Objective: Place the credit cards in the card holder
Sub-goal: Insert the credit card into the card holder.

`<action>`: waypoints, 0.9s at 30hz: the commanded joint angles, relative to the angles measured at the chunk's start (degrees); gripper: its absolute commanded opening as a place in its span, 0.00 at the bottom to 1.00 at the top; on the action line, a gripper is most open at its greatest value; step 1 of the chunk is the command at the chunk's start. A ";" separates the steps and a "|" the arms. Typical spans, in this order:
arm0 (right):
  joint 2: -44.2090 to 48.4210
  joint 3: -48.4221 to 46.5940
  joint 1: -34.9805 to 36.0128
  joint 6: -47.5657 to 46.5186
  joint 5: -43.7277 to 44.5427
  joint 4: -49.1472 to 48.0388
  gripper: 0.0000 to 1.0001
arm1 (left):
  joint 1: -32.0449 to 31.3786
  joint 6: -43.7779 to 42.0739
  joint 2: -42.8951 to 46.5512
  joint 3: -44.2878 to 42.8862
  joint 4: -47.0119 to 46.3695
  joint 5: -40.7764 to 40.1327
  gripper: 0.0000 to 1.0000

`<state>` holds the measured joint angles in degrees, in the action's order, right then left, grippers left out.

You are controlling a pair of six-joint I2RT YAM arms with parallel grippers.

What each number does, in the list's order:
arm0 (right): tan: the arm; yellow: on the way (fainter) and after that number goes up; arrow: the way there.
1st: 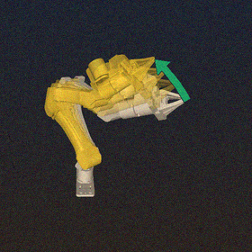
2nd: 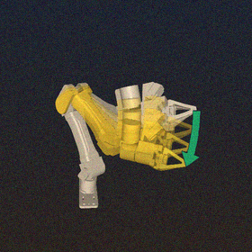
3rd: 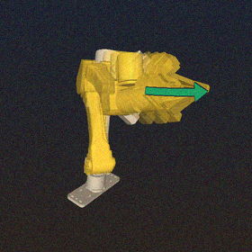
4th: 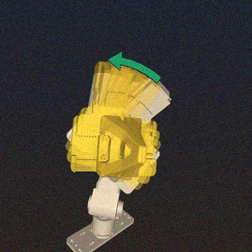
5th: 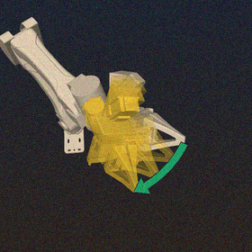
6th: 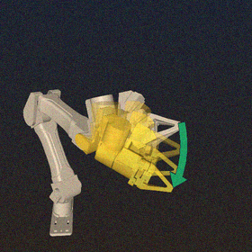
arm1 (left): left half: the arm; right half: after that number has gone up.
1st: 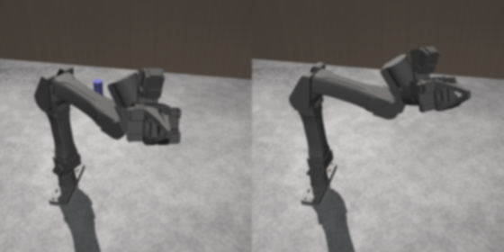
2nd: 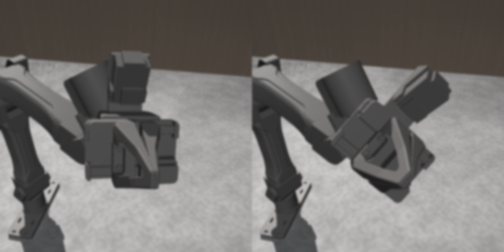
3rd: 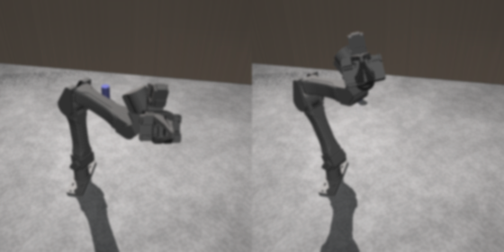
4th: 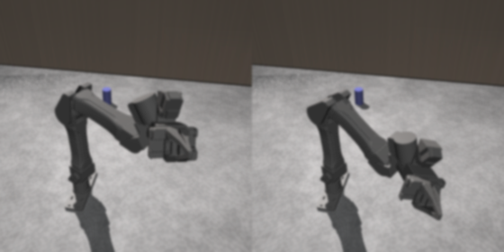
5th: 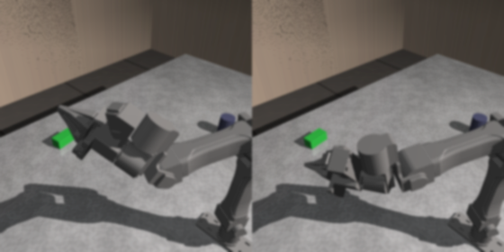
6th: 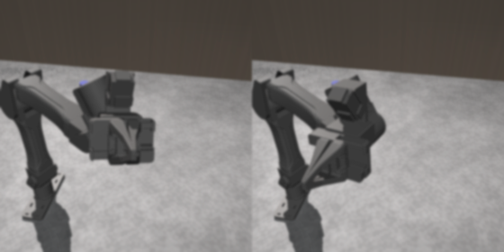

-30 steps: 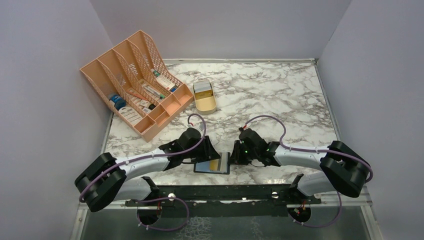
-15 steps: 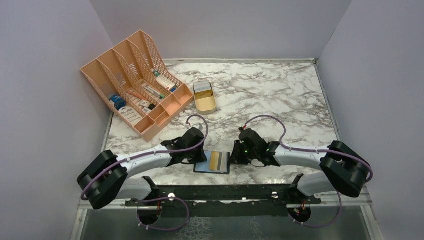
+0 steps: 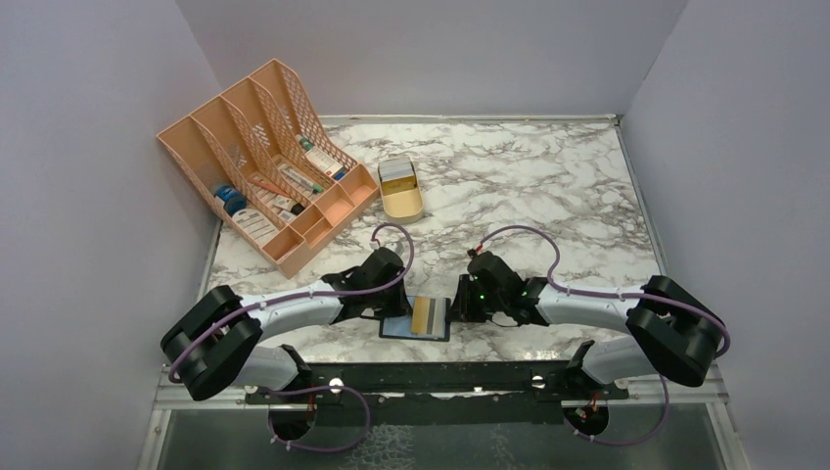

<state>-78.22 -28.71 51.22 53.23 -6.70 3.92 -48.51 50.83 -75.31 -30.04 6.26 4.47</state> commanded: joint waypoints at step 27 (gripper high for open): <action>12.09 -1.12 0.19 -5.45 4.97 4.83 0.31 | -0.37 -7.64 4.43 -9.09 9.16 -6.76 0.32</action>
<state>-70.89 -28.75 51.22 50.74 -4.43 6.92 -49.56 51.35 -73.23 -31.64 6.50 5.80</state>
